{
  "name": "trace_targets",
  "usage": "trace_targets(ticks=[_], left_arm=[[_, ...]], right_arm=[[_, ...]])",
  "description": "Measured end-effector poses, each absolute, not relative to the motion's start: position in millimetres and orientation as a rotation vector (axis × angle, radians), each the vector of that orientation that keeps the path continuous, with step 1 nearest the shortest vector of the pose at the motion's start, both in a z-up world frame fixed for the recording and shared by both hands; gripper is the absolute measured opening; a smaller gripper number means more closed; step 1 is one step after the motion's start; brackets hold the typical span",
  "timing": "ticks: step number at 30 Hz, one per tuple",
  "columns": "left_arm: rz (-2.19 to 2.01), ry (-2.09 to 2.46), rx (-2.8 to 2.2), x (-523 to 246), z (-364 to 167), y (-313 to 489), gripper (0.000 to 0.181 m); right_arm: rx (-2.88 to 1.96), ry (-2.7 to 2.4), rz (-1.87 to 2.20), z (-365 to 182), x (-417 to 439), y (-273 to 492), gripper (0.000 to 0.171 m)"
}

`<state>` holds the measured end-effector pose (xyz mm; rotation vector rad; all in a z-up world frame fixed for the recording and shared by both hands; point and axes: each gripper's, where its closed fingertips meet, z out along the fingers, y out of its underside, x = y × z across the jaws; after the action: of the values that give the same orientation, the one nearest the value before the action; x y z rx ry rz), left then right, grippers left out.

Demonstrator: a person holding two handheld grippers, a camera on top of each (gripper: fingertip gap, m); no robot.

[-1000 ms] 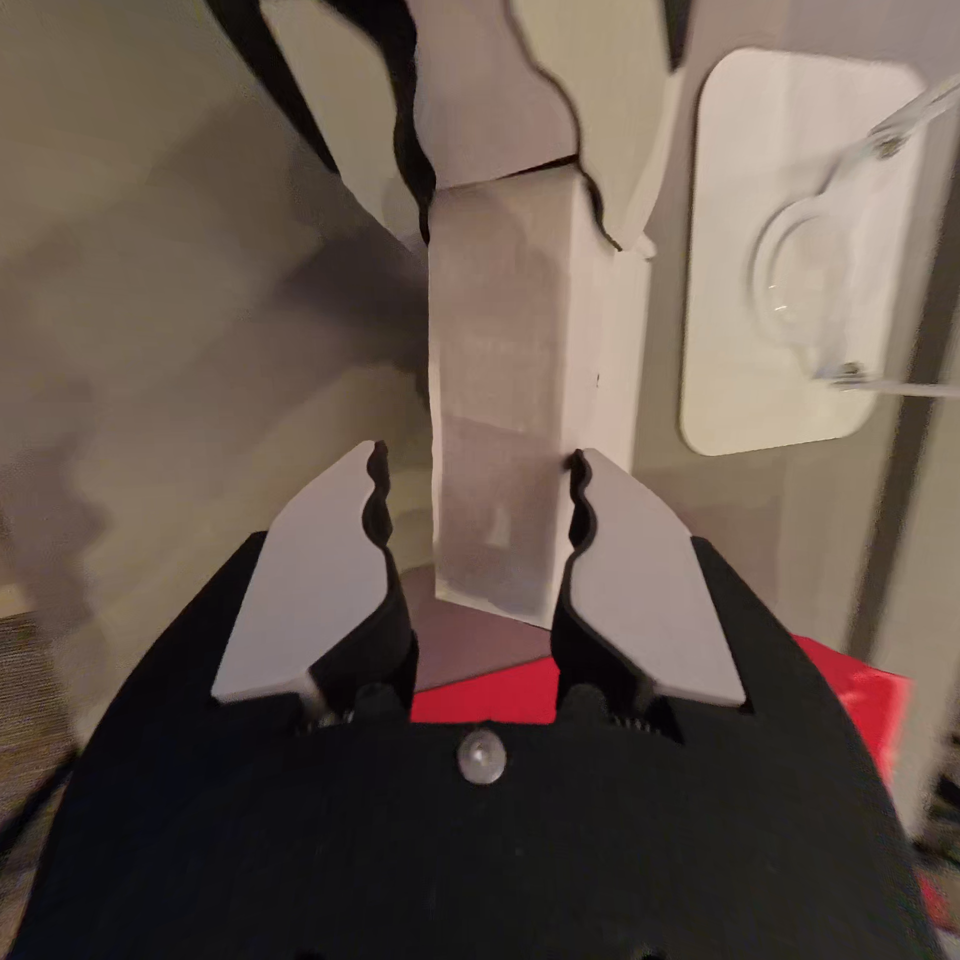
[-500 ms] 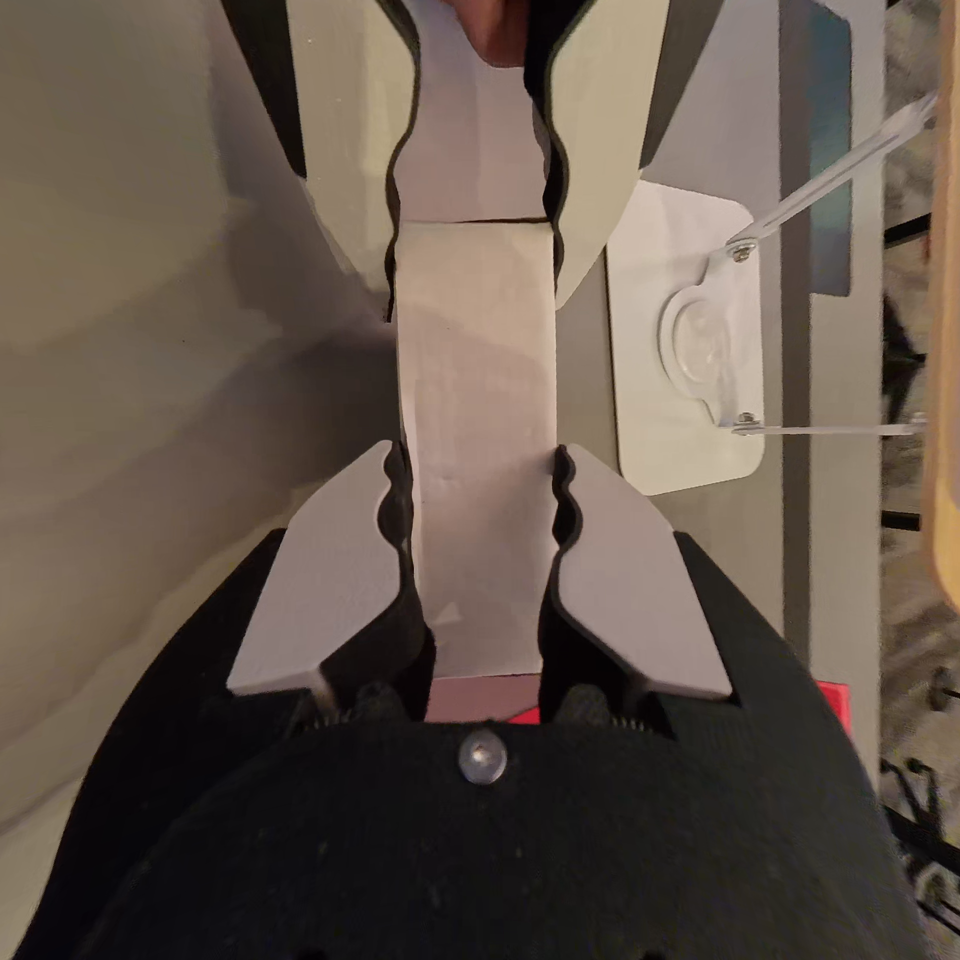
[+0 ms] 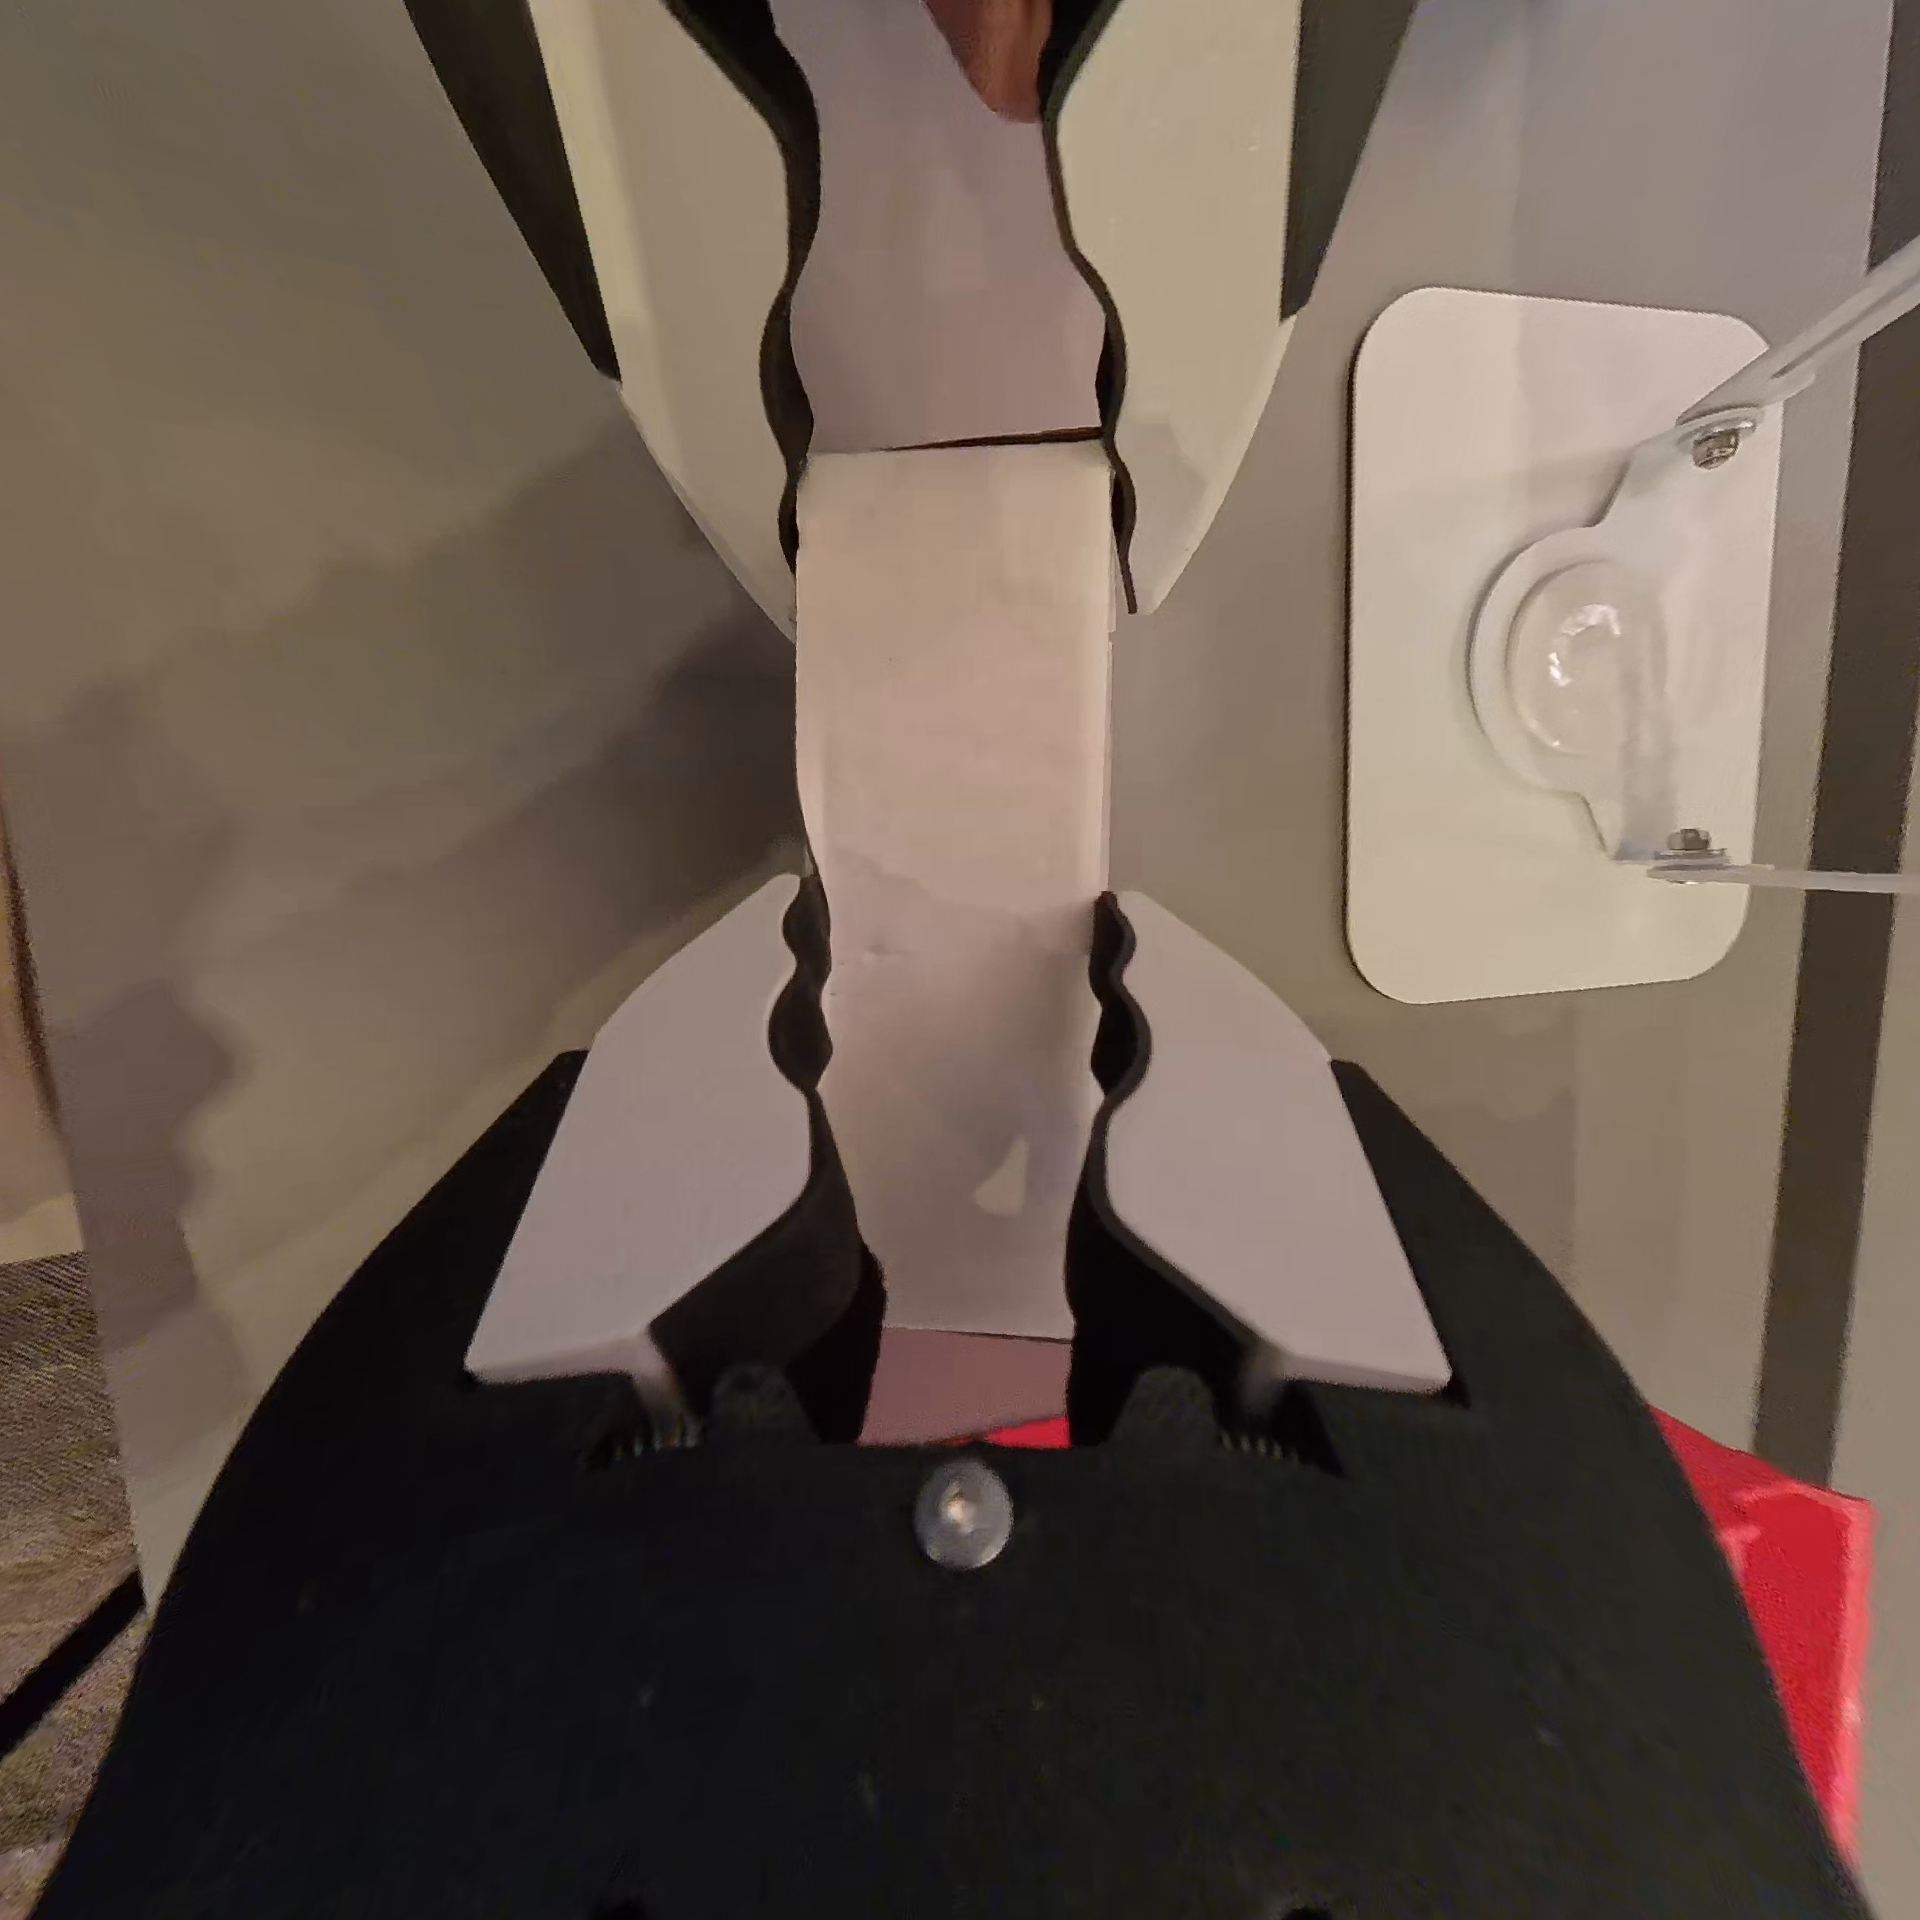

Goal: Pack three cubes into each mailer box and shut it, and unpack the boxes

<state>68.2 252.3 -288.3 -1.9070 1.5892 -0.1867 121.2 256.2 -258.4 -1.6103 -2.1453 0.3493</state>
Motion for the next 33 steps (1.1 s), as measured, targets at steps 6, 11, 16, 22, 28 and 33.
trace_targets(ticks=[6,11,16,22,28,33], left_arm=[[-0.173,1.596,-1.901,68.1,-288.4,252.7,0.065],[-0.16,1.59,-1.889,68.7,-287.9,253.3,0.065],[-0.038,1.683,-1.796,70.5,-290.5,247.9,0.065],[-0.133,1.598,-1.868,69.3,-288.8,253.0,0.065],[-0.216,1.611,-1.935,72.6,-288.2,255.7,0.065],[-0.267,1.579,-1.979,72.3,-287.9,258.9,0.065]], right_arm=[[-1.683,-2.174,0.454,-256.4,121.6,255.4,0.048],[-1.794,-2.215,0.611,-254.1,122.3,254.9,0.048],[-1.935,-2.186,0.877,-246.0,120.0,257.8,0.046],[-1.68,-2.181,0.467,-235.9,122.7,259.6,0.048],[-1.431,-2.11,0.048,-251.0,126.5,253.9,0.036],[-1.272,-2.022,-0.121,-252.5,126.6,256.7,0.015]])
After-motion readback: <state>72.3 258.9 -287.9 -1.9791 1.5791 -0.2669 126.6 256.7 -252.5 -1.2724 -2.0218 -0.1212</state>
